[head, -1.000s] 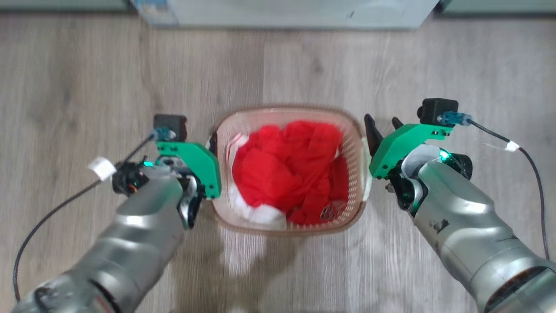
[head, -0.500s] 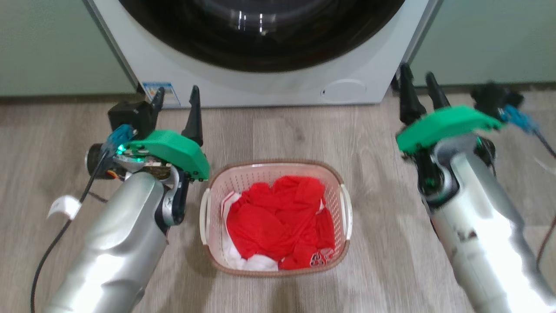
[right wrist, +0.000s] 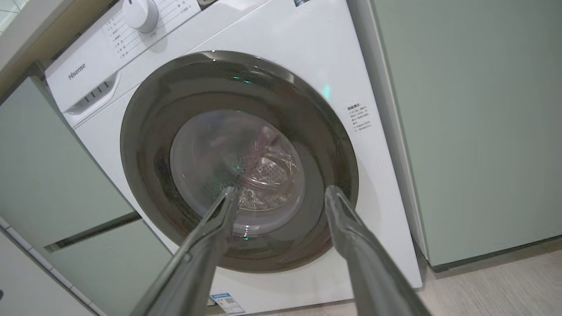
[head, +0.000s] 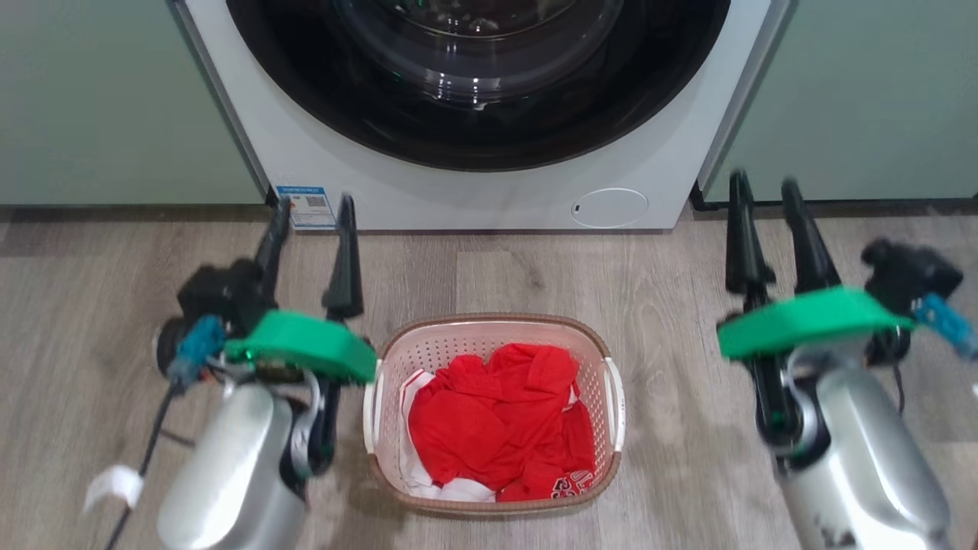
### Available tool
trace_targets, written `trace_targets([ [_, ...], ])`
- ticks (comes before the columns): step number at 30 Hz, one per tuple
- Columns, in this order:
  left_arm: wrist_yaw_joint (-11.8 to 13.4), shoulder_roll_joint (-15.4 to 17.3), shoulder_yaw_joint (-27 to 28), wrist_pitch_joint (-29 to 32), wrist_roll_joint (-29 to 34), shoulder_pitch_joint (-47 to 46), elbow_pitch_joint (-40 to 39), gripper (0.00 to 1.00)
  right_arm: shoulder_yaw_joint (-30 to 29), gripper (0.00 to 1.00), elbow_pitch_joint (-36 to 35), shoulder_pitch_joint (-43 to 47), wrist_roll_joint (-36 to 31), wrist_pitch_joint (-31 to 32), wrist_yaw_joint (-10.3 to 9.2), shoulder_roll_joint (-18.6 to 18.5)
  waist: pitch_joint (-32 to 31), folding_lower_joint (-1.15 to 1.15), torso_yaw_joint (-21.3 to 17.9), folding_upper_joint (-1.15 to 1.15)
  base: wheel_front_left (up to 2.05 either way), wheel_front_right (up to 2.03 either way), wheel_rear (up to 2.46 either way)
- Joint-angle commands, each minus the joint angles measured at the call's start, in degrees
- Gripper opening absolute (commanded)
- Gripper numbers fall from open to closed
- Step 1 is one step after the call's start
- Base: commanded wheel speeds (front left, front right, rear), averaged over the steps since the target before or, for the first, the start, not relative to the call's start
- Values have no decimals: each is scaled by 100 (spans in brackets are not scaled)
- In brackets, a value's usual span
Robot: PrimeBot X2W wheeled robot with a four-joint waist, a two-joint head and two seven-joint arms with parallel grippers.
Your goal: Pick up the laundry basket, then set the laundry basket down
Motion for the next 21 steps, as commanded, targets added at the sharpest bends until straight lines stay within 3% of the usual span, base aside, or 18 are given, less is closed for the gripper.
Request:
trace_targets([
  [1, -64, 5, 310, -45, 34, -27, -288, 100, 57, 100, -290, 44, -126, -67, 55, 69, -26, 1, 23, -1, 0, 0, 0],
  [14, -849, -319, 708, -46, 428, 990, -479, 100, -45, 100, -730, 1020, -314, -67, 55, 69, -210, 1, 41, -1, 0, 0, 0],
  [21, -1010, -401, 844, -46, 627, 1138, -479, 100, -2, 100, -704, 1024, -303, -68, 55, 69, -290, 1, -23, -1, 0, 0, 0],
])
